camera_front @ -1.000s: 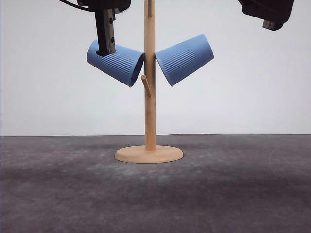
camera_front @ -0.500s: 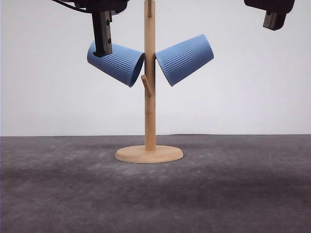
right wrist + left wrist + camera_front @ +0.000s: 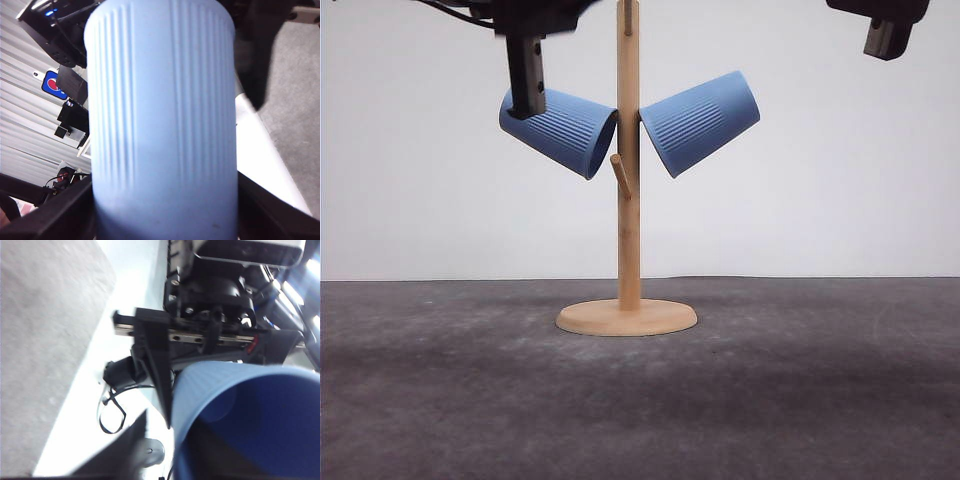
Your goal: Place three cups
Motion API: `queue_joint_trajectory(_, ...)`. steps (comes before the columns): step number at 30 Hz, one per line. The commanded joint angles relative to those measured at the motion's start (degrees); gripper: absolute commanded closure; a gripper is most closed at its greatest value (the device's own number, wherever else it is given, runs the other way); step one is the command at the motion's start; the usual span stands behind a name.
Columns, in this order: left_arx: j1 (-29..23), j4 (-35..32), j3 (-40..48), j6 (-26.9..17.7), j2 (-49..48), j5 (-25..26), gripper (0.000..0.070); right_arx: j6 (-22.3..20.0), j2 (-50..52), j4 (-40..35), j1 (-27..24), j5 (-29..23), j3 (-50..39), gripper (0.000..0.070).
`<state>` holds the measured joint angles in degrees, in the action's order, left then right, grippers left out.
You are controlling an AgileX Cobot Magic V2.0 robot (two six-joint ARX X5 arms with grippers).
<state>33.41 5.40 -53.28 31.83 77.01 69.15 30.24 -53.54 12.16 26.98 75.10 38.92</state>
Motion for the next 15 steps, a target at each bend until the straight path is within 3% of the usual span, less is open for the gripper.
queue_joint_trajectory(1,-0.4,0.2,-0.6,0.2,0.7,0.6,0.0387,-1.0,0.2,-0.5,-0.6,1.0,0.4,0.0332)
queue_joint_trajectory(4,-2.1,1.4,-0.6,-0.2,0.7,1.4,0.035,-0.9,0.8,-0.2,-2.8,2.7,0.4,0.0332)
queue_joint_trajectory(8,-5.6,5.7,-0.6,-4.0,0.7,2.0,0.0339,-0.9,1.3,0.9,-6.2,4.6,0.4,0.0332)
queue_joint_trajectory(15,-14.7,22.2,-0.6,-17.2,0.6,0.6,0.0303,-0.9,1.3,2.9,-8.9,4.9,0.4,0.0332)
